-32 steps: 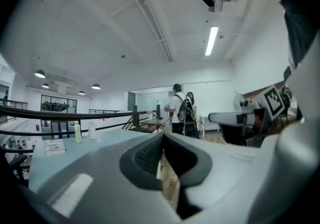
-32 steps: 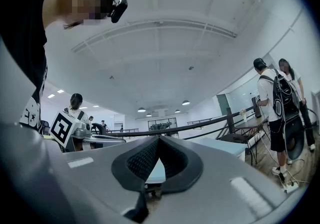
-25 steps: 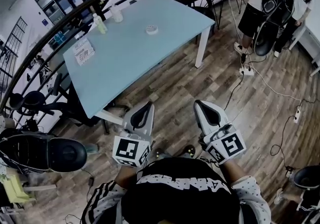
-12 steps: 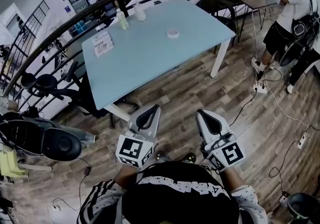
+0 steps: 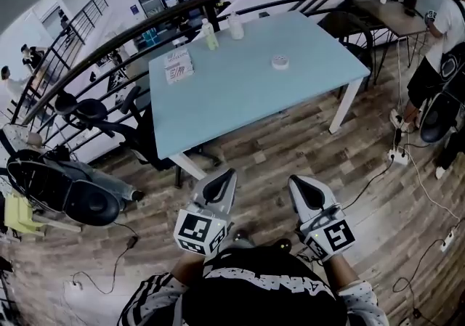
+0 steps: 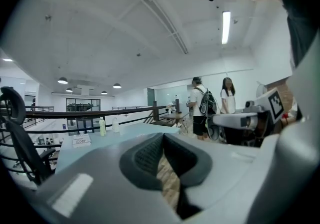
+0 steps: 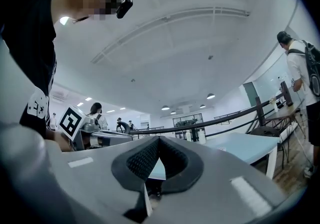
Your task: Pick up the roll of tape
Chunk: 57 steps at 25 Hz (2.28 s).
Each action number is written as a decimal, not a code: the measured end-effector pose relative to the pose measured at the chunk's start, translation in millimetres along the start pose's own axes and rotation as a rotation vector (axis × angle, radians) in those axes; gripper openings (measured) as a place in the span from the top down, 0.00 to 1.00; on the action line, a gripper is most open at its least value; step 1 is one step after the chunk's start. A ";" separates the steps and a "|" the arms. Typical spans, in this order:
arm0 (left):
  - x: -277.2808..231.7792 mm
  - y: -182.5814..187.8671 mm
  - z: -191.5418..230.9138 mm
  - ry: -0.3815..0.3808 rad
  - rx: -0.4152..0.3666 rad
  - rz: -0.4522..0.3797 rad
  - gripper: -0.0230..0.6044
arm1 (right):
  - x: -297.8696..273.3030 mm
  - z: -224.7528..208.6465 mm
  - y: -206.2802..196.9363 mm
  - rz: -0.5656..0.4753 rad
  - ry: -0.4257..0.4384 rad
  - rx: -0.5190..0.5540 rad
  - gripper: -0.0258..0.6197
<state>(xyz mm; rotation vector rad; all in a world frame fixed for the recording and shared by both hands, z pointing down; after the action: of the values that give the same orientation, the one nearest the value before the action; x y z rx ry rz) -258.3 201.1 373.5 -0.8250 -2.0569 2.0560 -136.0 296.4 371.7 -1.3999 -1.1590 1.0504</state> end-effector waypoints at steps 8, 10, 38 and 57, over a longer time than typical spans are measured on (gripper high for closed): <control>17.5 -6.1 9.7 0.079 0.027 -0.005 0.96 | -7.4 3.3 -1.3 0.017 0.046 -0.007 0.95; 18.0 -6.2 10.5 0.087 0.033 -0.007 0.96 | -6.3 0.9 -1.4 0.018 0.043 -0.013 0.95; -159.1 12.1 15.7 -0.110 0.080 0.029 0.96 | -33.9 -153.4 -3.9 0.071 -0.199 -0.075 0.95; -259.5 29.9 77.6 -0.166 0.096 0.029 0.96 | -123.0 -220.0 -1.2 0.116 -0.236 -0.094 0.95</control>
<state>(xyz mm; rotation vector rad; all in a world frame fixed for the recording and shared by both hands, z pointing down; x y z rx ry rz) -65.4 13.0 414.5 -0.6945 -2.0166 2.2905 58.9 139.9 404.0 -1.4593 -1.3248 1.2844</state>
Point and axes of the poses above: the fingertips, and each gripper's own axes: x backward along the fingers, z to its left, y out of its top, the point moved 2 cm from there along x, backward along the fingers, and after that the axes turned 6 degrees about z, right-handed, at the moved point
